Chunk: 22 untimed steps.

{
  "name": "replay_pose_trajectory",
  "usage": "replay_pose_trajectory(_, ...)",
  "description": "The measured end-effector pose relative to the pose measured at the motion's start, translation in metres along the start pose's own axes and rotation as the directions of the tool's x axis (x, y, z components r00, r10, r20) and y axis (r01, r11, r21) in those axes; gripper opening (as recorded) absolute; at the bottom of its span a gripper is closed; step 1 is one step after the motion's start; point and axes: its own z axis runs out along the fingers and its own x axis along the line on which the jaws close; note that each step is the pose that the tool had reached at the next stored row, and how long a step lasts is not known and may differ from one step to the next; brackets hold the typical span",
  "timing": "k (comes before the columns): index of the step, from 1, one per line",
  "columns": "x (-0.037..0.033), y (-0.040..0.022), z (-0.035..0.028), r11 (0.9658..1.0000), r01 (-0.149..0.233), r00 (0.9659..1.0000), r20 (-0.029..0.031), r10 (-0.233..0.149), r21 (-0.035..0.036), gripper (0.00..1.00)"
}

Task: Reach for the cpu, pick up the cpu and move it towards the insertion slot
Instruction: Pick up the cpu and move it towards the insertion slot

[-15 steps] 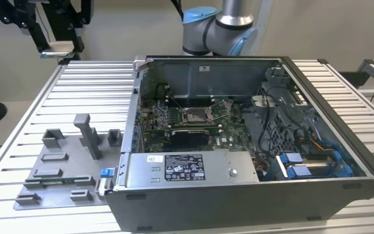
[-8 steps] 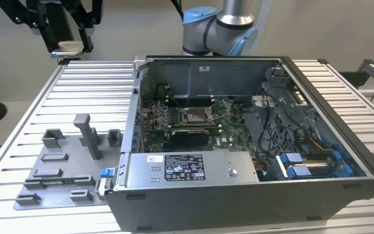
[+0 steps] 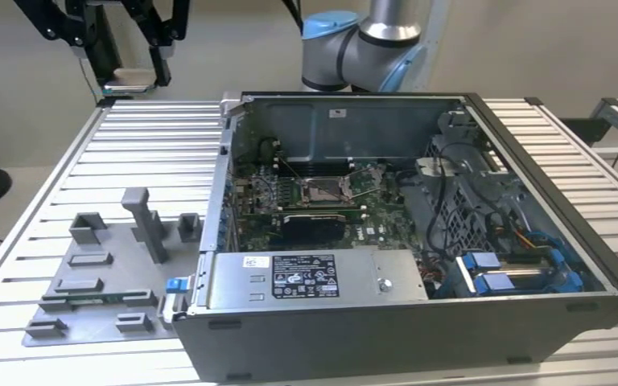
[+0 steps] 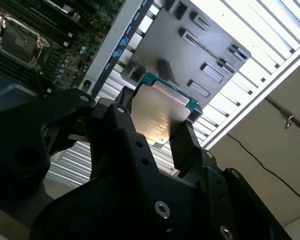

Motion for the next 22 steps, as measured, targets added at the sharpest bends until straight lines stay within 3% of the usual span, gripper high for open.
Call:
replay_pose_trajectory(6,-0.0117,-0.0004,-0.0001,1.0,0.0,1.0,0.0,0.0,0.0,0.0)
replay_pose_trajectory(19,-0.0447,-0.0017,-0.0002,1.0,0.0,1.0,0.0,0.0,0.0,0.0)
replay_pose_trajectory(22,-0.0503,-0.0019,0.0022,1.0,0.0,1.0,0.0,0.0,0.0,0.0)
